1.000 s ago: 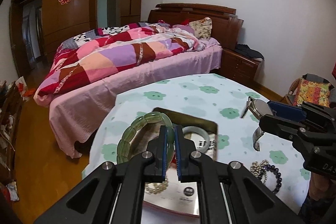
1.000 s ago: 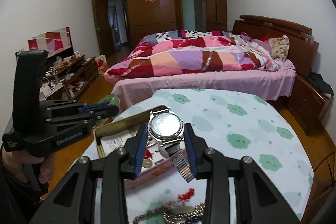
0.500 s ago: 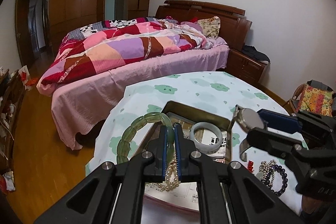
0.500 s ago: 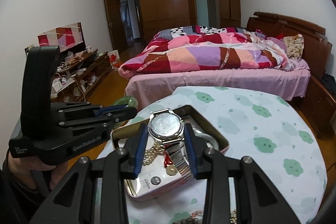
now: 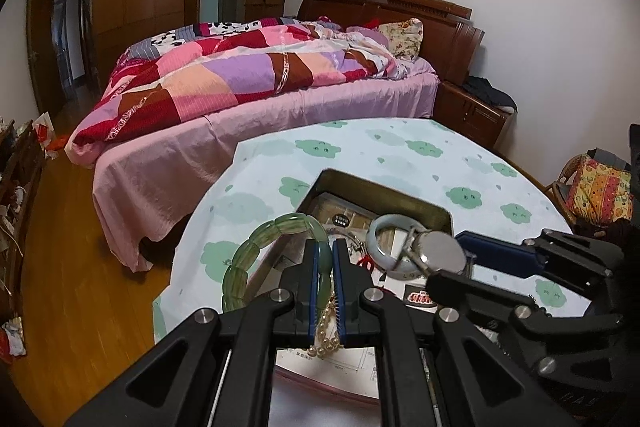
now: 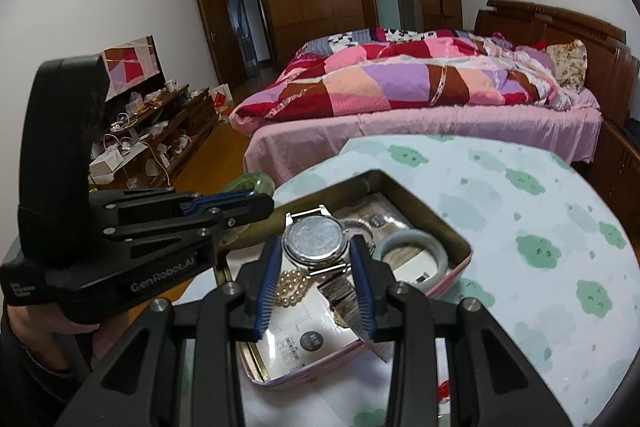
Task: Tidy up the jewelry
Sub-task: 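Lower the watch and green bangle into the tin and open both grippers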
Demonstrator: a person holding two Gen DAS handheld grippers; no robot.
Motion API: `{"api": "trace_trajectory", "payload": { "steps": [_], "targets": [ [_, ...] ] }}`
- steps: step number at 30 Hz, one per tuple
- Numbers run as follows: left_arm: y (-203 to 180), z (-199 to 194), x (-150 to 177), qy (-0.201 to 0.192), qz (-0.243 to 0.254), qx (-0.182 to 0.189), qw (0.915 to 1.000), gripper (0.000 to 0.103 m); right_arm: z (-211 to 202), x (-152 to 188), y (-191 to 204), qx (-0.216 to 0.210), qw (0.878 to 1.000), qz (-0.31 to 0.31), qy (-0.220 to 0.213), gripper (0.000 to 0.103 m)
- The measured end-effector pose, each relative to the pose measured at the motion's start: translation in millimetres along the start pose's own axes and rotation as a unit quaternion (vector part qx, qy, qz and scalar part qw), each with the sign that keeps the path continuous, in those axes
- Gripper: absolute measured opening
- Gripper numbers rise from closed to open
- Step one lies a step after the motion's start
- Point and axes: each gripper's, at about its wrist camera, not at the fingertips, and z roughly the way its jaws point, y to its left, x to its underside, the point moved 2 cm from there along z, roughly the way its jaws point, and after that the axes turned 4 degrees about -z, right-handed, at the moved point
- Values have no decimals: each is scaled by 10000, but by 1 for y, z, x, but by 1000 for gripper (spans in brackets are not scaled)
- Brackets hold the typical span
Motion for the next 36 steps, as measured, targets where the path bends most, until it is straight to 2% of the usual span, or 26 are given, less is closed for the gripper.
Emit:
{"api": "trace_trajectory", "payload": {
  "steps": [13, 27, 32, 33, 35, 36],
  "targets": [
    [2, 18, 12, 367, 62, 89, 9993, 6, 37, 22, 2, -142, 9982, -20, 580, 37],
    [5, 14, 9, 334, 1, 134, 9994, 6, 65, 24, 24, -502, 9938, -287, 952, 37],
    [6, 18, 10, 386, -21, 191, 9991, 6, 67, 29, 21, -446, 9932, -274, 1040, 38],
    [6, 19, 11, 402, -19, 205, 9990, 6, 65, 29, 21, -406, 9935, -318, 1017, 39],
    [6, 20, 11, 427, -17, 228, 9988, 6, 56, 30, 20, -319, 9941, -420, 948, 59],
    [5, 21, 11, 434, -11, 232, 9988, 6, 51, 32, 18, -300, 9944, -435, 914, 64]
  ]
}}
